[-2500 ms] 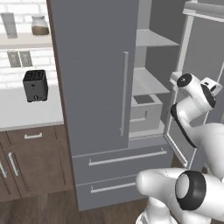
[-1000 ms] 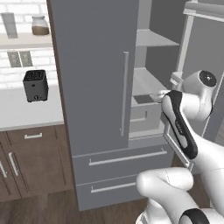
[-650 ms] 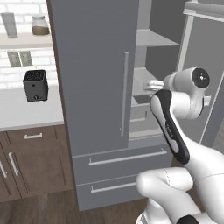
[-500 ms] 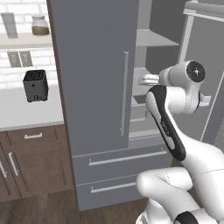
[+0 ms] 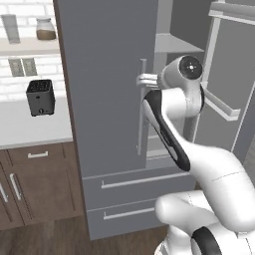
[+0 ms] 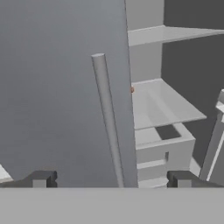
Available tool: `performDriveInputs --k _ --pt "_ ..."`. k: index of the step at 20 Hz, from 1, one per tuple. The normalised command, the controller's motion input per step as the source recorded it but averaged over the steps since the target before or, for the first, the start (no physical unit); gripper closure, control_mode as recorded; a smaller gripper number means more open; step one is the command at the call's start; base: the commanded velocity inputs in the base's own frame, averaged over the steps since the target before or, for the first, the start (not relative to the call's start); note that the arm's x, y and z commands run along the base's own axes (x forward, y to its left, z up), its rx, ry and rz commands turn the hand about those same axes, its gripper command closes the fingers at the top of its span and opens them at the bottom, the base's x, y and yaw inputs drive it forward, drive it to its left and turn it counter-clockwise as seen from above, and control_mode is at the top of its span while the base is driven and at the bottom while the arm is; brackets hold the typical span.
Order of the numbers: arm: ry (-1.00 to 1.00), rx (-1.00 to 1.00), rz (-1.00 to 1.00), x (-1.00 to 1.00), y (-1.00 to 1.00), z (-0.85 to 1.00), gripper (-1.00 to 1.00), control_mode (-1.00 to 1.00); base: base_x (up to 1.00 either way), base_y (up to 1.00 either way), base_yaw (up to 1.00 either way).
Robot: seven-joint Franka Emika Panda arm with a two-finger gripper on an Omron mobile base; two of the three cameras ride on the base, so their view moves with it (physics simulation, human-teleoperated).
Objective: Take the strawberry from the fridge and place it on top of the pancake, located on the dining counter.
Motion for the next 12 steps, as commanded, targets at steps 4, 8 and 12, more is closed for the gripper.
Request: performDriveInputs --k 4,8,12 --pt "0.04 -0.05 0.02 0.46 0.0 -0.01 -1.0 -1.0 0.0 0.0 0.0" --pt "0.01 0.0 0.01 0.45 0.0 -0.02 -1.0 -1.0 0.0 0.0 0.0" --pt "0.0 0.0 0.0 0.63 -0.01 -0.01 -1.0 -1.0 0.0 0.0 0.0"
